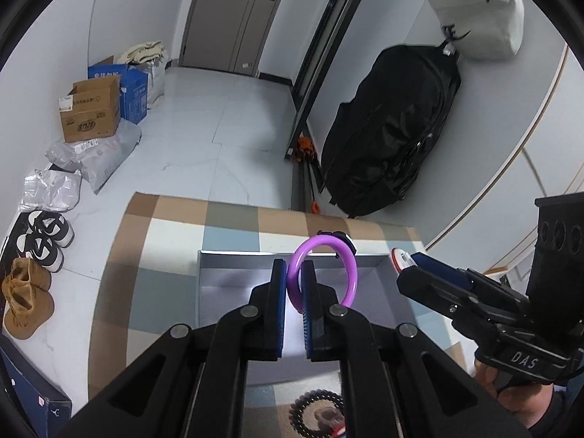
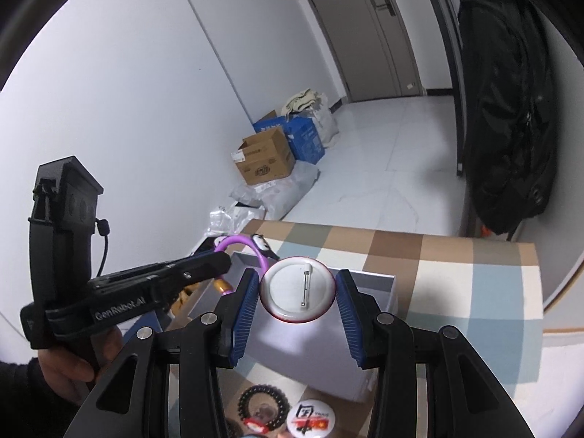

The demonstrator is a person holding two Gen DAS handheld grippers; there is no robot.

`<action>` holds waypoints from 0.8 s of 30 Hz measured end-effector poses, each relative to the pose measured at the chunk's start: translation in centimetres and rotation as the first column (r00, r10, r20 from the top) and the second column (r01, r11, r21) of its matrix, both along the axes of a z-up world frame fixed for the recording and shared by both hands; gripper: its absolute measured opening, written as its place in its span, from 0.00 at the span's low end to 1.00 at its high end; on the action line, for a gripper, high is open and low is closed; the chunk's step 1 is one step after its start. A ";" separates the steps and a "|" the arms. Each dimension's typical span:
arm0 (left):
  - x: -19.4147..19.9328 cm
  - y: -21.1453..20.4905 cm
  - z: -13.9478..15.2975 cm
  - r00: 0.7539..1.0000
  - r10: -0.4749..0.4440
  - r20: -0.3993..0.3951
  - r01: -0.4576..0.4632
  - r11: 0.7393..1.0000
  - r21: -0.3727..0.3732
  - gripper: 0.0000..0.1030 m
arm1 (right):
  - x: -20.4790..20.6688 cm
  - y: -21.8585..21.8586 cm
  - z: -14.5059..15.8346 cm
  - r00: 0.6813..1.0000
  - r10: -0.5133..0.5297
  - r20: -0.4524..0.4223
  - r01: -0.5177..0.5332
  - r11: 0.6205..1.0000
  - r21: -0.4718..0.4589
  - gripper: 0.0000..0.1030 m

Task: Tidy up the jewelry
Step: 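Carry the purple bangle into the box with the left tool while the right tool drops the white badge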

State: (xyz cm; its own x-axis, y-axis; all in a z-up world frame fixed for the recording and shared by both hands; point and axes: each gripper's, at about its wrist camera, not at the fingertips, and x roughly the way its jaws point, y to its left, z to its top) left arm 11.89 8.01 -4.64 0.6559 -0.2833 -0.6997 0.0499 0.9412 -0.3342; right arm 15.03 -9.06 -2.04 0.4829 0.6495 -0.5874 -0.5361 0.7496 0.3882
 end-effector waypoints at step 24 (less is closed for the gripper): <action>1.1 0.0 -0.7 0.993 -0.039 -0.108 0.030 0.996 -0.084 0.36 | 0.7 -2.2 -0.5 0.998 -0.054 -0.027 0.056 0.995 0.080 0.78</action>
